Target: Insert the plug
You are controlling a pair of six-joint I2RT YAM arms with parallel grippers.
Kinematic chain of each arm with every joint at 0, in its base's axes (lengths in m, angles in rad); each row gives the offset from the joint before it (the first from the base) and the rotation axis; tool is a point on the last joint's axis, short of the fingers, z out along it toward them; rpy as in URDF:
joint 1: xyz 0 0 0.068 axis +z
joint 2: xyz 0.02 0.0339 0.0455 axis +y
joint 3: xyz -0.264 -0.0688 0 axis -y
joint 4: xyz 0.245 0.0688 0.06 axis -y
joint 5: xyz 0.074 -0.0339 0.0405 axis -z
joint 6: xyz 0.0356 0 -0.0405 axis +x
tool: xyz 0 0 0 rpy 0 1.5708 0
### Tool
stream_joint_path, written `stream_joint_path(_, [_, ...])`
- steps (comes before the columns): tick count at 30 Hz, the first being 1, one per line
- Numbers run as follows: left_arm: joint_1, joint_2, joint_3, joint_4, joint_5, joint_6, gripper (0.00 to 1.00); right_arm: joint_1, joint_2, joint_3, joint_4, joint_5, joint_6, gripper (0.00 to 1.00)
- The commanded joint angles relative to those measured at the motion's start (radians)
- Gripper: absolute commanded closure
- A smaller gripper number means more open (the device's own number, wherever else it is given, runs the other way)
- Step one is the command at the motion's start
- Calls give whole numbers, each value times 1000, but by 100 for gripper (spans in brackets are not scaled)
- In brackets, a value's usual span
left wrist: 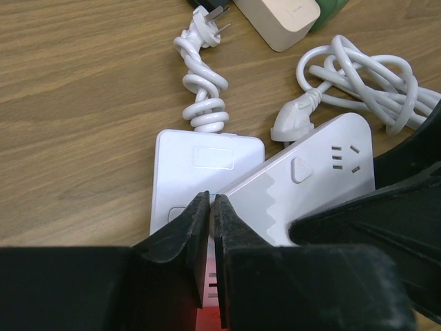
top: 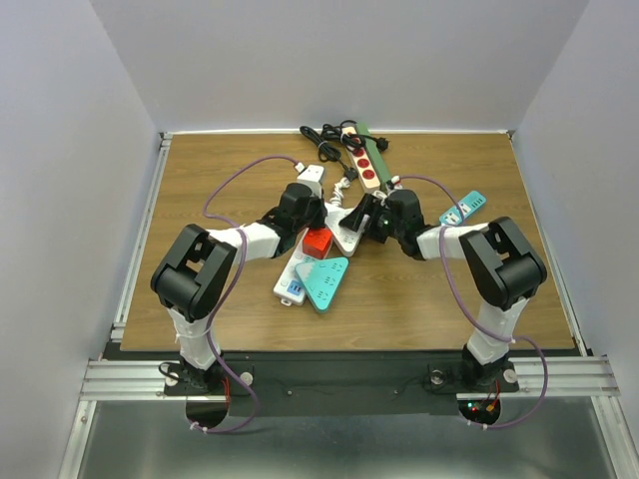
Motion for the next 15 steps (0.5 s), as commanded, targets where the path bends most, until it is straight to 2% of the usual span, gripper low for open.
stream_joint_path(1, [-9,28,-54,-194,11,6,82,21,-8,-47,-197,69,-84,17])
stream_joint_path(11, [-9,21,-37,-200,11,10,82,21,-13,15,-218,73,-105,16])
stream_joint_path(12, [-9,14,-23,-211,-19,10,80,21,-22,24,-229,76,-110,16])
stream_joint_path(15, [-9,-16,3,-225,-32,6,68,21,-72,38,-249,89,-117,6])
